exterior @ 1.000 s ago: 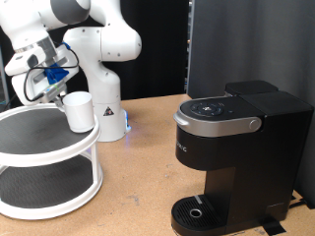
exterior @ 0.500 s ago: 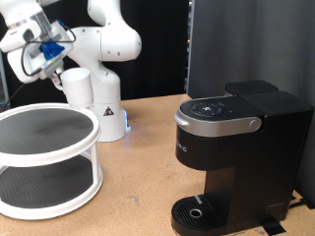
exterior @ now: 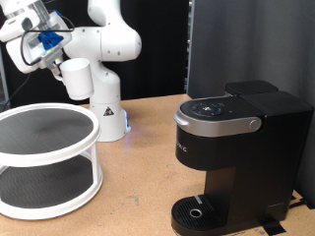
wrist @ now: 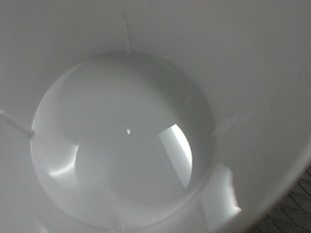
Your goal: Make a cup of coffee with the keurig machine
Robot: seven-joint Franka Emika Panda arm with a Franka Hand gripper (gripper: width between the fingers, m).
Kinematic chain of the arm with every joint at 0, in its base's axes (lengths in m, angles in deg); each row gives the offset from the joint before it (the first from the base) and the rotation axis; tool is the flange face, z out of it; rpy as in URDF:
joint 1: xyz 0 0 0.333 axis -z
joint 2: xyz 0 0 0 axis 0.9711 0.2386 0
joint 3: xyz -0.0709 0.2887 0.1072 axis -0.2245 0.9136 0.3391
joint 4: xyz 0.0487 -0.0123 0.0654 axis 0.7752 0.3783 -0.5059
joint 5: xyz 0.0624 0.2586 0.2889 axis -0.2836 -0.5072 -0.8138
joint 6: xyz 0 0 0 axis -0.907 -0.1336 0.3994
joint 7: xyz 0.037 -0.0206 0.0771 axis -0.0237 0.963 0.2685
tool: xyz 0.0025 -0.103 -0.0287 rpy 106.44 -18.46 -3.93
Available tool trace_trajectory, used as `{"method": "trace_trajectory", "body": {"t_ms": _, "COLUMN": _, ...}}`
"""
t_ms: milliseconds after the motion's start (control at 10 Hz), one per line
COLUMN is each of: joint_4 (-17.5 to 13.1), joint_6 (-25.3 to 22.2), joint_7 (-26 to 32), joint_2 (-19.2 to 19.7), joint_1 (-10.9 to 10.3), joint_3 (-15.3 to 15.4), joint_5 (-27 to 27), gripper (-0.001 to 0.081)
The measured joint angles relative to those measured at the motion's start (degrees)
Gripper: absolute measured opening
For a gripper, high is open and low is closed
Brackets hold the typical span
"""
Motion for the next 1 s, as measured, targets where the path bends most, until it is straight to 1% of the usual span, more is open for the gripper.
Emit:
{"method": "trace_trajectory", "body": {"t_ms": 200, "joint_4": 0.2, "joint_6": 1.6, "joint_7": -1.8, "joint_2": 0.1, "joint_1": -1.3, "joint_3": 1.1, "joint_5": -3.5, "gripper": 0.0073}}
{"method": "trace_trajectory", "body": {"t_ms": 500, "joint_4": 0.3, "joint_6": 6.9, "joint_7": -8.0, "joint_2": 1.5, "joint_1": -4.2, "joint_3": 5.5, "joint_5": -7.6, "gripper": 0.0073}}
{"method": "trace_trajectory", "body": {"t_ms": 800, "joint_4": -0.1, "joint_6": 12.5, "joint_7": -14.0, "joint_2": 5.5, "joint_1": -6.6, "joint_3": 9.8, "joint_5": -9.9, "gripper": 0.0073}}
{"method": "trace_trajectory", "body": {"t_ms": 1000, "joint_4": -1.3, "joint_6": 14.8, "joint_7": -16.8, "joint_2": 8.9, "joint_1": -8.0, "joint_3": 11.9, "joint_5": -11.3, "gripper": 0.0073}}
